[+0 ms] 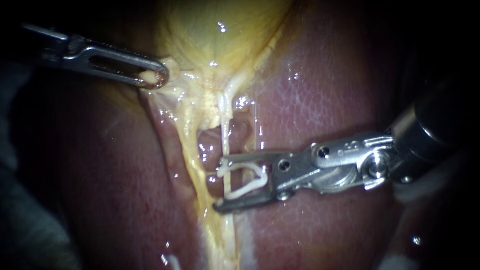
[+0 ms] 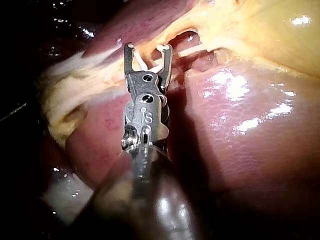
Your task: Clipping first clip left tube
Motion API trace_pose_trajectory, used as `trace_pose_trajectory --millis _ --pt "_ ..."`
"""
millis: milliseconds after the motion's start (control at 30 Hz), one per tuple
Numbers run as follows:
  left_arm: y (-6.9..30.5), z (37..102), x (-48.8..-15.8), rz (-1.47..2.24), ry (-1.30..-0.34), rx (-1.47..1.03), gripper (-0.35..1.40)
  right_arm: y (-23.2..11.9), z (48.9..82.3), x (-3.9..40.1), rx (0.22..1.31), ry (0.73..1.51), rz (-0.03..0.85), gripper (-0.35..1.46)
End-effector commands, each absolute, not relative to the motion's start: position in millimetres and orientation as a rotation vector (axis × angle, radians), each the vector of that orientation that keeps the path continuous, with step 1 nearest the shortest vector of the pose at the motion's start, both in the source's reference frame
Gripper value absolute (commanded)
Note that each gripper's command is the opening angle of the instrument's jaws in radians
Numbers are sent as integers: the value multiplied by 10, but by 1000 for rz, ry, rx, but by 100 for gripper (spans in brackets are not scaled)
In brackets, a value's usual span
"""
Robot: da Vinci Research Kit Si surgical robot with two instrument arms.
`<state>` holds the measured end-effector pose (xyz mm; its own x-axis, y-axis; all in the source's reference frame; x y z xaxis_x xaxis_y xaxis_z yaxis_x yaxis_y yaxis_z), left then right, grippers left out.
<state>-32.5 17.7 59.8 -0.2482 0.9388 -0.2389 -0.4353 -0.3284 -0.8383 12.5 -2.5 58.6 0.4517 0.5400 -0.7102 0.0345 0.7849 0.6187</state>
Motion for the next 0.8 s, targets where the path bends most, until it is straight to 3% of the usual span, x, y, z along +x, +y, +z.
trace_pose_trajectory --millis 33,300,500,800 --pt "177 598 -325 1755 -800 -938 -35 -25 588 125 626 1074 347 50" --pt "177 598 -325 1755 -800 -938 -35 -21 601 123 726 1107 433 50" --pt "177 598 -325 1755 -800 -938 -35 -19 614 122 876 1104 496 50" --pt "177 598 -326 1755 -800 -938 -35 -20 637 126 924 1089 561 50"
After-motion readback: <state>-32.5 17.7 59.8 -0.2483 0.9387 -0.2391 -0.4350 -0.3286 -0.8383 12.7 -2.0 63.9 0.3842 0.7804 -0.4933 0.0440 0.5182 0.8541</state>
